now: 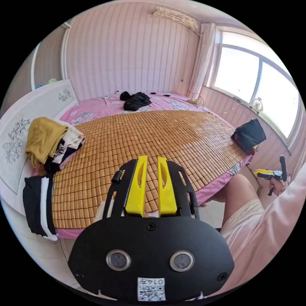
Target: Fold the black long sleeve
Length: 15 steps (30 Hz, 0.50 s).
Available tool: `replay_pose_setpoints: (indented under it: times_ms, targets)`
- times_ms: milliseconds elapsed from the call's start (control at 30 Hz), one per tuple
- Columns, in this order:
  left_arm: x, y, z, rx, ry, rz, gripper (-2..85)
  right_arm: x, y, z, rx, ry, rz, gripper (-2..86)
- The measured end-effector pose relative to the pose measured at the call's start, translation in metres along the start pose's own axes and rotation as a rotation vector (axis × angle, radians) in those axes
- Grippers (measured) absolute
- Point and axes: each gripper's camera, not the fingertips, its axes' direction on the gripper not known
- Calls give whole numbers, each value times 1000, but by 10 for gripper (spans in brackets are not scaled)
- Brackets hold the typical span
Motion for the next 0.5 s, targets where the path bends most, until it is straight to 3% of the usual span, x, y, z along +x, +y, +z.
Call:
replay_pose_setpoints:
  times_ms: [167, 333, 500]
  targets:
    - [-94, 73, -73, 135, -168, -267, 64, -115, -94, 31, 57, -153, -403, 85]
    - [-155, 141, -125, 203, -308, -437, 64, -306, -181, 63, 132, -170, -956, 92]
    - [-213, 206, -149, 196, -415, -599, 69, -465, -226, 99, 65, -409, -1247, 96]
